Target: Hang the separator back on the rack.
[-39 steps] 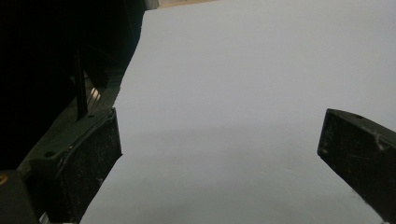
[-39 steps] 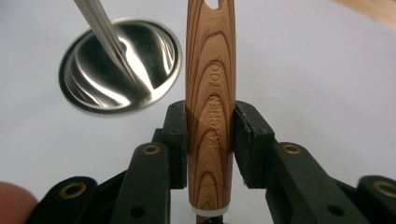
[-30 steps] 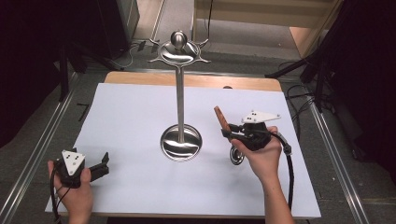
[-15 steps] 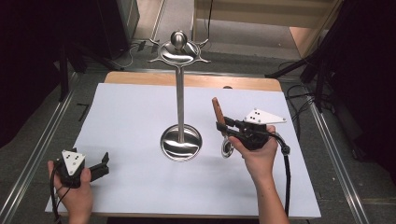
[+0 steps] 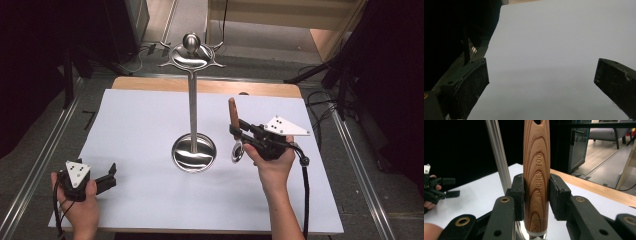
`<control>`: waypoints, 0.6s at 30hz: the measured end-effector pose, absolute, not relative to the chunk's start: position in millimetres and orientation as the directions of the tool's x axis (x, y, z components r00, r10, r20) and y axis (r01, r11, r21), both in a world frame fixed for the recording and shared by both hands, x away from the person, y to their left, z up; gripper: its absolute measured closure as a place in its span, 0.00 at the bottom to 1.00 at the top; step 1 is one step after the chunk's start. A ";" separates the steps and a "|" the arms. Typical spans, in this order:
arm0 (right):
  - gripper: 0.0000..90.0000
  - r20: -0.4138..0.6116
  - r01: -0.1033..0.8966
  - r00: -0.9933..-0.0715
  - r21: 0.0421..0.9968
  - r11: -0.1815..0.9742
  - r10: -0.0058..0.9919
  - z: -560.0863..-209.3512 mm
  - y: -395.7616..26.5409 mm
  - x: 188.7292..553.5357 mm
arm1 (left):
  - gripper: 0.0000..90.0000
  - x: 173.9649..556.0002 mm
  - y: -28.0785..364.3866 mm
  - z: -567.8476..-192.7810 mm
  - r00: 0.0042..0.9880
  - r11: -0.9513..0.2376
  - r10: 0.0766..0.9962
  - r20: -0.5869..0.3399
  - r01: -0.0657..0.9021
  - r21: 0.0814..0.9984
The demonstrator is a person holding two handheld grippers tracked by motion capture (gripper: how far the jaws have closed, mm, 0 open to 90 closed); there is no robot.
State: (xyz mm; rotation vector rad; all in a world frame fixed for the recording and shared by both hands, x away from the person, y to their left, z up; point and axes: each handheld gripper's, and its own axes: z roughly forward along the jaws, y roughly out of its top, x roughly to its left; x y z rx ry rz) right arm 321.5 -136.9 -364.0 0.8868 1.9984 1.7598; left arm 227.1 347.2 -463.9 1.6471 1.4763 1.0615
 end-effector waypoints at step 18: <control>0.78 0.134 0.122 -0.768 0.991 -0.062 0.626 -347.2 -138.6 313.3 | 0.00 227.4 346.5 -464.1 0.022 -0.130 0.991 0.134 0.442 0.887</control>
